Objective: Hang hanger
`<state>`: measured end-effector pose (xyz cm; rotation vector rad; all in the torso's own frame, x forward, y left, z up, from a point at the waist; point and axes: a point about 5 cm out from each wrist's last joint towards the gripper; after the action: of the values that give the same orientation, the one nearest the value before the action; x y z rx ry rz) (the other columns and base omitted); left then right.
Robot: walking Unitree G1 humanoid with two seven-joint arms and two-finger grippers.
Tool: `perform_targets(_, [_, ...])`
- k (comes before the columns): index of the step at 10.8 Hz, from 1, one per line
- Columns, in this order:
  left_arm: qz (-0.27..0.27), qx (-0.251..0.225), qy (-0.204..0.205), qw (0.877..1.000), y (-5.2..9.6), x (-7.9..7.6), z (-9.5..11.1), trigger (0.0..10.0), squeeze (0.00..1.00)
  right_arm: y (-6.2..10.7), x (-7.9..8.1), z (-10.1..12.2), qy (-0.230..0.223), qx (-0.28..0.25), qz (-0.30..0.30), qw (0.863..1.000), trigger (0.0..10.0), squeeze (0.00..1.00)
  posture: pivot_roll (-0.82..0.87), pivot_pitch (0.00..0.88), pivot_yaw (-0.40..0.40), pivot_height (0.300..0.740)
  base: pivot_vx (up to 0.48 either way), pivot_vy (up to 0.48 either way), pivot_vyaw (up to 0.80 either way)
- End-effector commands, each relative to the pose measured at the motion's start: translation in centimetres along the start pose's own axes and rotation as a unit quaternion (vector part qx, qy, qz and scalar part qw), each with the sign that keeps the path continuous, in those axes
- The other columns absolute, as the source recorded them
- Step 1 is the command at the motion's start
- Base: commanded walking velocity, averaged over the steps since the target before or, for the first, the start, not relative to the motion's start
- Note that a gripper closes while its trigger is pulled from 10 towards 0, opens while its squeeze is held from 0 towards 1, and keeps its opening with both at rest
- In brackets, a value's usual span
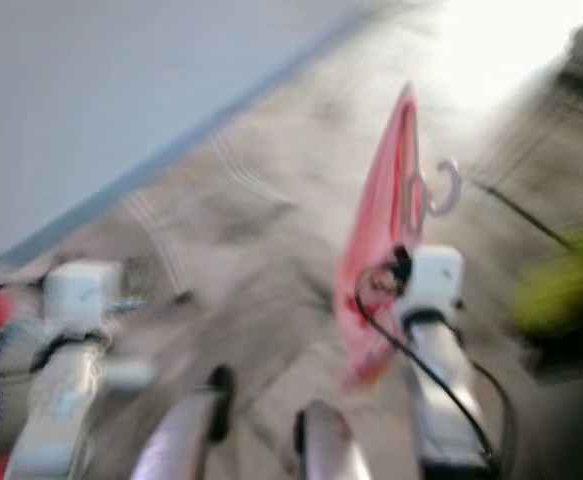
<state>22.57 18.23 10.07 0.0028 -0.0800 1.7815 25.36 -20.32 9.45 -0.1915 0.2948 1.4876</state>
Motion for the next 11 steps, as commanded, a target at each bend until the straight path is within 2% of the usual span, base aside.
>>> perform_targets(1, [0.007, -0.02, -0.012, 1.0, 0.1, 0.1, 0.4, 10.0, 0.0, 0.5, 0.0, 0.3, 0.001, -0.008, 0.003, 1.0, 10.0, 0.0, 0.0, 0.335, -0.043, 0.74, 0.0, 0.0, 0.8])
perform_targets(2, [-0.023, -0.022, -0.005, 0.999, 0.2, -0.8, 0.6, 10.0, 0.0, 0.7, 0.2, 0.1, 0.002, -0.003, 0.005, 1.0, 10.0, 0.0, 0.0, 0.338, -0.046, 0.74, 0.0, 0.0, 0.8])
perform_targets(4, [-0.058, -0.02, 0.002, 0.998, 0.0, -2.4, 0.8, 10.0, 0.0, 0.0, 0.8, 0.9, 0.005, -0.016, 0.016, 1.0, 10.0, 0.0, 0.0, 0.338, -0.045, 0.74, 0.0, 0.0, 0.8])
perform_targets(7, [-0.068, -0.019, 0.011, 0.997, 0.0, -2.8, 0.8, 10.0, 0.0, -0.2, 0.5, 0.8, 0.007, -0.014, 0.014, 1.0, 10.0, 0.0, 0.01, 0.336, -0.05, 0.74, 0.0, 0.0, 0.7])
perform_targets(8, [-0.073, -0.015, 0.016, 0.997, 0.0, -3.0, 0.8, 10.0, 0.0, -0.3, 0.5, 0.8, 0.002, -0.014, 0.012, 1.0, 10.0, 0.0, 0.01, 0.335, -0.051, 0.74, 0.0, 0.0, 0.0])
perform_targets(11, [-0.073, -0.017, 0.015, 0.997, -0.4, -3.2, 0.8, 10.0, 0.0, -0.8, 0.6, 1.2, -0.005, -0.022, 0.014, 1.0, 10.0, 0.0, 0.01, 0.326, -0.056, 0.74, -0.348, 0.0, 0.0])
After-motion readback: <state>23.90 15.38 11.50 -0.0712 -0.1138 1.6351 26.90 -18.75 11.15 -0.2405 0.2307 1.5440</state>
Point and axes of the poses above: a point about 5 cm out from each wrist's last joint towards the gripper, its own y axis pointing back from the gripper into the wrist, its own z axis along the axis of the wrist's last joint, x = y × z, and after that the axes turned 14 degrees about y, right-handed
